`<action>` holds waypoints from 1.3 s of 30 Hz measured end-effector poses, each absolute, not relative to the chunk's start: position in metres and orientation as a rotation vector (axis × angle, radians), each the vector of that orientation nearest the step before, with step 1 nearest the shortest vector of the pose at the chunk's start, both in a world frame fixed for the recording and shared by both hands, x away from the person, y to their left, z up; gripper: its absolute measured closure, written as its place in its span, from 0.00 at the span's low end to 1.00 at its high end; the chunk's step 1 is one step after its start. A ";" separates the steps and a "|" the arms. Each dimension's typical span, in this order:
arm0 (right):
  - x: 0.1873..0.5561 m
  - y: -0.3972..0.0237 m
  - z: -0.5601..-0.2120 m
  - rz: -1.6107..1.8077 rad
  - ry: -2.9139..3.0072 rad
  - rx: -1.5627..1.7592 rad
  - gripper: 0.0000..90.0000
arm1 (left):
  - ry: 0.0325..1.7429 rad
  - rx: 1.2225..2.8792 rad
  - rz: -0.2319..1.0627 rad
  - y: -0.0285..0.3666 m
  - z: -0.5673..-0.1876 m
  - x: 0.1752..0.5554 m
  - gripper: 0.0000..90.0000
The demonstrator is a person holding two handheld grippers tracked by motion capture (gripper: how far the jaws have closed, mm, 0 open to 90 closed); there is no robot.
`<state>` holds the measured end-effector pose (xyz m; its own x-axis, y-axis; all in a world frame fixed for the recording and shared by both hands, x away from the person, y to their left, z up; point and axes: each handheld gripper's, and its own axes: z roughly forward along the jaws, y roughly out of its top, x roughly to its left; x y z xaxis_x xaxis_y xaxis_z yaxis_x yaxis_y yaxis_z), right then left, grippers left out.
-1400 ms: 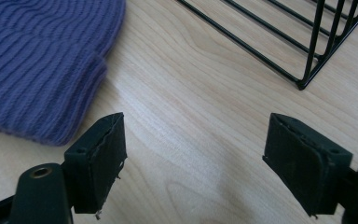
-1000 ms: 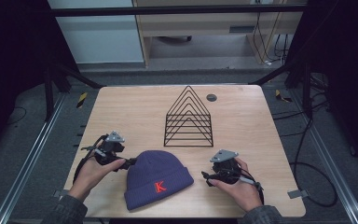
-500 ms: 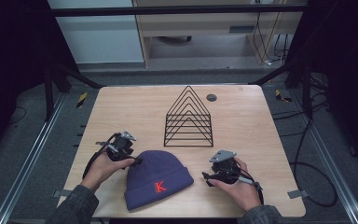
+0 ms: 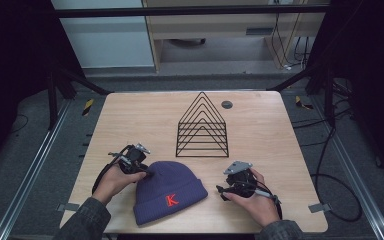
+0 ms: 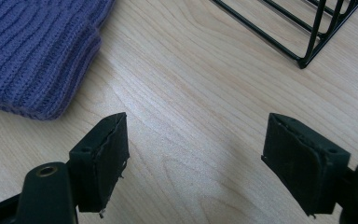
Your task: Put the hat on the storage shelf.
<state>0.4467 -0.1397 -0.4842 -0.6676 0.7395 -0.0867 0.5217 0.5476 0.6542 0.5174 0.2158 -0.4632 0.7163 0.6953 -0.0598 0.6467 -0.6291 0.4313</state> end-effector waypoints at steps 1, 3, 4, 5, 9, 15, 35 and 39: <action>0.447 -0.140 -0.484 0.858 2.434 1.035 0.25 | 1.028 2.499 0.151 0.215 -0.463 0.517 0.66; 0.447 -0.140 -0.484 0.857 2.434 1.037 0.25 | 1.024 2.506 0.148 0.215 -0.463 0.517 0.68; 0.447 -0.140 -0.484 0.857 2.434 1.037 0.24 | 1.022 2.506 0.146 0.215 -0.464 0.517 0.70; 0.447 -0.140 -0.484 0.857 2.435 1.036 0.24 | 1.027 2.496 0.146 0.216 -0.464 0.517 0.72; 0.447 -0.140 -0.484 0.858 2.435 1.037 0.24 | 1.021 2.481 0.140 0.216 -0.465 0.516 0.82; 0.447 -0.141 -0.484 0.859 2.430 1.039 0.24 | 0.994 2.456 0.170 0.219 -0.456 0.511 0.88; 0.449 -0.145 -0.484 0.849 2.409 1.067 0.23 | 0.700 2.341 0.468 0.205 -0.369 0.467 0.90; 0.449 -0.146 -0.483 0.854 2.401 1.068 0.23 | 0.666 2.325 0.508 0.206 -0.351 0.463 0.90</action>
<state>0.4495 -0.1458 -0.4828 -0.6414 0.7619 -0.0904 0.5336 0.5277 0.6609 0.4629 0.2063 -0.3512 0.7949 0.5801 0.1777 0.3246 -0.6540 0.6833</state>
